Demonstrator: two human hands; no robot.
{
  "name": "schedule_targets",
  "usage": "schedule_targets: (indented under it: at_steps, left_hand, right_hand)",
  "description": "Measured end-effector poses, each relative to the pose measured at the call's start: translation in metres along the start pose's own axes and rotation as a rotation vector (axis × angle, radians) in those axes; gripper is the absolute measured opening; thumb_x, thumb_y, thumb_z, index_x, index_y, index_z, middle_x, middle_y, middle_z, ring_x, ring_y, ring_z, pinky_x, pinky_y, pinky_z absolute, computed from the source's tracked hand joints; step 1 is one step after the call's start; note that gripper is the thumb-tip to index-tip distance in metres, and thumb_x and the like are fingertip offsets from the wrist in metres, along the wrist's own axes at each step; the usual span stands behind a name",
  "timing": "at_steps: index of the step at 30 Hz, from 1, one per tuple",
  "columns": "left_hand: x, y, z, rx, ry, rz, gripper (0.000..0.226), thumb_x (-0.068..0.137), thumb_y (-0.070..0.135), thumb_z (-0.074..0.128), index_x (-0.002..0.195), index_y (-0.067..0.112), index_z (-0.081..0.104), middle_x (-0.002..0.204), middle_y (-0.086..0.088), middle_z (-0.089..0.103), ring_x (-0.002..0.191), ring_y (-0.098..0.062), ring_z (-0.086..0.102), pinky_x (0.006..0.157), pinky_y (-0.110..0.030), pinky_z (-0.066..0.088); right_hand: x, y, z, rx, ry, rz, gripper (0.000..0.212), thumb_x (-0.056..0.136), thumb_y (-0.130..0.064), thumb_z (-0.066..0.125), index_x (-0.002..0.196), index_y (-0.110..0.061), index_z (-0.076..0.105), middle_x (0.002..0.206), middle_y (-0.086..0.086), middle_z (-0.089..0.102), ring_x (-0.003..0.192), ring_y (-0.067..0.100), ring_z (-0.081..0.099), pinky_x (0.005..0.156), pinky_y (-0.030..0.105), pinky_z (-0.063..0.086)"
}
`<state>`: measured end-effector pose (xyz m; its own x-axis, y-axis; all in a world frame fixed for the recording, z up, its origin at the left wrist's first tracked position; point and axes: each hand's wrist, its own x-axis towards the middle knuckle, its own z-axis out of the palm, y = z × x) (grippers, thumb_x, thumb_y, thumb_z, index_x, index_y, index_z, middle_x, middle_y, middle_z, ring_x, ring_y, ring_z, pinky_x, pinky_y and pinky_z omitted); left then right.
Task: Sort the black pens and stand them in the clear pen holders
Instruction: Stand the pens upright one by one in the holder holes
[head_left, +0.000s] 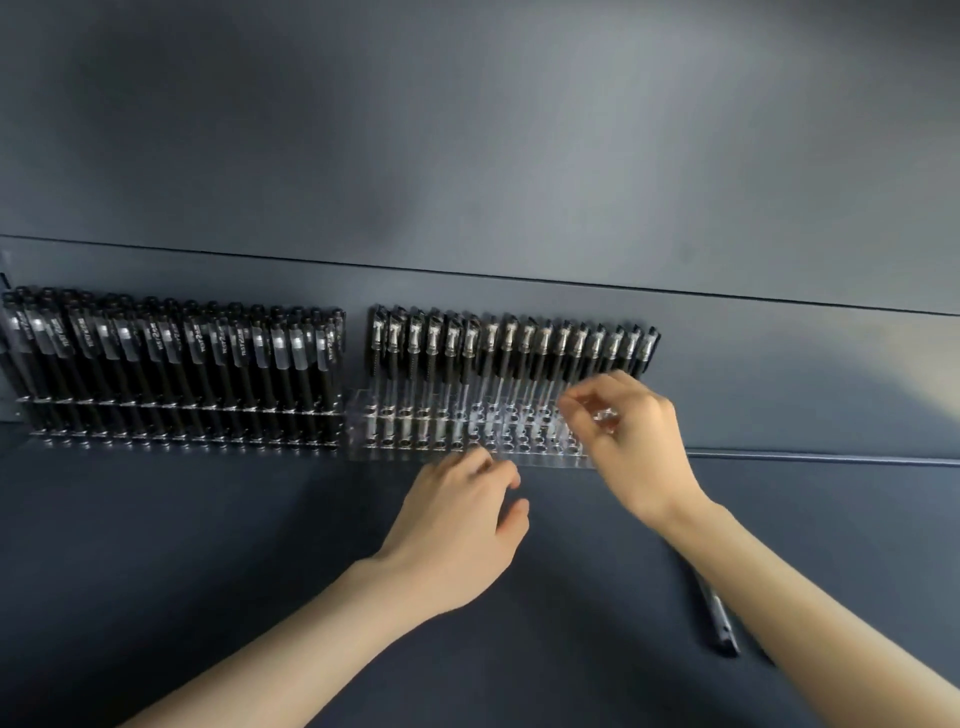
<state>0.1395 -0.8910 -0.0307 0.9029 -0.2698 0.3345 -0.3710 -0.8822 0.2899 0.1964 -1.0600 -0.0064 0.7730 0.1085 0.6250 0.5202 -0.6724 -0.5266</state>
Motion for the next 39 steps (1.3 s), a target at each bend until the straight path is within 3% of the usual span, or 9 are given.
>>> schedule_targets:
  at_steps: [5, 9, 14, 20, 23, 26, 30, 36, 39]
  left_hand:
    - [-0.003, 0.067, 0.029, -0.037, -0.094, -0.07, 0.039, 0.096, 0.048, 0.039, 0.123, 0.023, 0.052, 0.12, 0.007, 0.051, 0.113, -0.013, 0.045, 0.094, -0.027, 0.037]
    - [0.001, 0.117, 0.052, -0.08, -0.103, -0.186, 0.051, 0.091, 0.058, 0.04, 0.123, 0.02, 0.053, 0.119, 0.006, 0.049, 0.114, -0.013, 0.043, 0.095, -0.029, 0.037]
    - [0.004, 0.163, 0.073, -0.011, -0.069, -0.329, 0.067, 0.08, 0.071, 0.046, 0.12, 0.018, 0.05, 0.119, 0.004, 0.047, 0.115, -0.017, 0.042, 0.095, -0.029, 0.035]
    - [0.024, 0.183, 0.074, -0.03, -0.125, -0.421, 0.038, 0.084, 0.043, 0.059, 0.104, 0.011, 0.053, 0.102, -0.004, 0.062, 0.096, -0.025, 0.059, 0.074, -0.033, 0.043]
    - [0.03, 0.178, 0.069, -0.104, -0.207, -0.442, 0.023, 0.082, 0.031, 0.062, 0.092, 0.013, 0.053, 0.086, -0.005, 0.066, 0.082, -0.027, 0.063, 0.073, -0.036, 0.051]
    - [0.036, 0.172, 0.068, -0.138, -0.25, -0.433, 0.025, 0.083, 0.024, 0.059, 0.07, 0.012, 0.04, 0.065, -0.003, 0.049, 0.062, -0.026, 0.048, 0.057, -0.03, 0.036]
    - [0.025, 0.158, 0.067, -0.285, -0.254, -0.337, 0.024, 0.095, 0.027, 0.046, 0.079, 0.01, 0.042, 0.073, -0.003, 0.049, 0.062, -0.02, 0.043, 0.057, -0.031, 0.033]
    - [0.009, 0.143, 0.045, -0.714, -0.094, -0.297, 0.02, 0.101, 0.024, 0.038, 0.094, 0.007, 0.047, 0.083, -0.002, 0.056, 0.059, -0.012, 0.056, 0.057, -0.029, 0.051]
    - [0.004, 0.121, 0.033, -0.841, 0.003, -0.275, 0.013, 0.101, 0.019, 0.04, 0.094, 0.01, 0.049, 0.072, -0.002, 0.059, 0.054, -0.016, 0.055, 0.05, -0.032, 0.05]
  right_hand:
    - [-0.032, 0.051, -0.055, -0.054, -0.246, 0.071, 0.013, 0.088, -0.013, 0.062, 0.079, -0.022, 0.067, 0.084, -0.008, 0.066, 0.079, 0.011, 0.062, 0.07, 0.007, 0.041]
    - [-0.046, 0.091, -0.089, -0.088, -0.418, 0.064, 0.012, 0.09, -0.018, 0.062, 0.097, -0.016, 0.07, 0.102, -0.006, 0.067, 0.098, 0.015, 0.061, 0.091, 0.029, 0.046]
    - [-0.052, 0.118, -0.106, -0.085, -0.598, 0.016, 0.021, 0.092, -0.02, 0.06, 0.111, -0.017, 0.069, 0.127, -0.005, 0.059, 0.117, 0.012, 0.053, 0.099, 0.017, 0.031]
    - [-0.055, 0.131, -0.107, 0.058, -0.516, 0.054, 0.019, 0.088, -0.019, 0.065, 0.107, -0.017, 0.068, 0.11, -0.004, 0.063, 0.104, 0.016, 0.059, 0.098, 0.033, 0.043]
    - [-0.057, 0.134, -0.105, 0.127, -0.496, 0.12, 0.026, 0.084, -0.02, 0.069, 0.11, -0.02, 0.065, 0.108, -0.003, 0.061, 0.102, 0.014, 0.059, 0.097, 0.029, 0.045]
    - [-0.056, 0.134, -0.104, 0.22, -0.463, 0.196, 0.033, 0.082, -0.018, 0.072, 0.114, -0.018, 0.062, 0.109, -0.001, 0.058, 0.098, 0.01, 0.06, 0.094, 0.022, 0.047]
    - [-0.052, 0.121, -0.107, 0.496, -0.341, 0.326, 0.041, 0.08, -0.012, 0.073, 0.117, -0.016, 0.056, 0.109, -0.002, 0.061, 0.092, 0.0, 0.059, 0.077, 0.005, 0.046]
    - [-0.041, 0.071, -0.099, 0.973, -0.285, 0.376, 0.02, 0.087, -0.002, 0.06, 0.105, -0.009, 0.06, 0.086, 0.004, 0.066, 0.08, 0.015, 0.068, 0.075, 0.024, 0.056]
    - [-0.027, 0.044, -0.09, 0.934, -0.316, 0.272, 0.037, 0.089, -0.001, 0.057, 0.124, -0.012, 0.053, 0.082, 0.008, 0.057, 0.075, 0.012, 0.067, 0.072, 0.026, 0.057]
